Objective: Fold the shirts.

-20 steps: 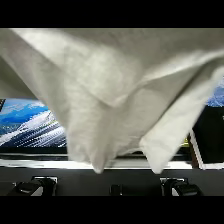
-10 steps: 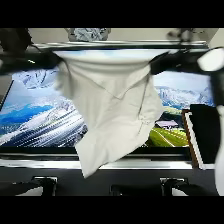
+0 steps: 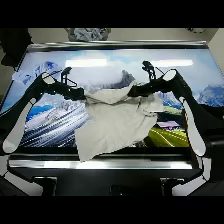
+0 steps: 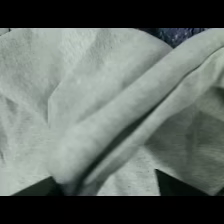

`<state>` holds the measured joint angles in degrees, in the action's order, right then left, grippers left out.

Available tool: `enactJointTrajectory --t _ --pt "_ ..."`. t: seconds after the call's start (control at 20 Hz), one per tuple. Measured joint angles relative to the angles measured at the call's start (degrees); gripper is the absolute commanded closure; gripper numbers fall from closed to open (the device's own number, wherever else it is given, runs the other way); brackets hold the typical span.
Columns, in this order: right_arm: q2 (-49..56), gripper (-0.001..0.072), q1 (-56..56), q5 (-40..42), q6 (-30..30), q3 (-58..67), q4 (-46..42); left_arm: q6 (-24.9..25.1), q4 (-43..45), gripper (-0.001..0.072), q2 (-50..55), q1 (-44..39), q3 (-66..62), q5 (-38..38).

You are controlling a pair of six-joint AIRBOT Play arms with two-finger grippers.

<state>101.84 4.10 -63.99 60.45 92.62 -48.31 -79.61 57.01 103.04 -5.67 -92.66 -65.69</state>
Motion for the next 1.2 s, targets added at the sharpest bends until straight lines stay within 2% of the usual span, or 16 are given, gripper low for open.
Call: enactJointTrajectory --t 0.25,0.4,0.55,0.6,0.75,0.9,1.05,1.2 --pt "-6.3 0.0051 -5.4 -10.5 -5.9 0.0 -4.3 4.0 -1.0 0.0677 1.4 3.9 -3.6 -8.2" --pt "-10.3 0.0051 -9.9 -19.7 -5.8 -0.7 -7.7 5.0 -1.0 0.0677 1.7 6.7 -4.4 -12.3" --pt "-16.2 0.0041 -9.8 -26.1 -5.7 -9.4 -10.0 5.5 -1.0 0.0677 2.0 8.6 -4.6 -14.1" --pt "-18.8 0.0008 -8.7 -25.5 -5.0 -14.4 -10.6 5.8 -1.0 0.0677 2.1 9.0 -4.7 -14.3" --pt "-27.1 0.0008 -2.8 -18.7 -1.7 -33.2 -9.1 7.1 -1.0 0.0677 2.5 9.5 -4.8 -15.0" --pt "-31.7 0.0008 3.1 -9.8 1.5 -48.9 -1.7 7.6 -1.0 0.0677 2.8 9.7 -4.8 -15.1" --pt "-33.5 0.0008 9.6 -2.0 3.8 -58.3 5.4 7.9 -1.0 0.0677 3.0 9.7 -4.8 -15.2" --pt "-34.1 0.0011 16.4 5.9 8.5 -62.1 9.7 8.0 -0.9 0.0677 3.1 9.6 -4.8 -15.2"
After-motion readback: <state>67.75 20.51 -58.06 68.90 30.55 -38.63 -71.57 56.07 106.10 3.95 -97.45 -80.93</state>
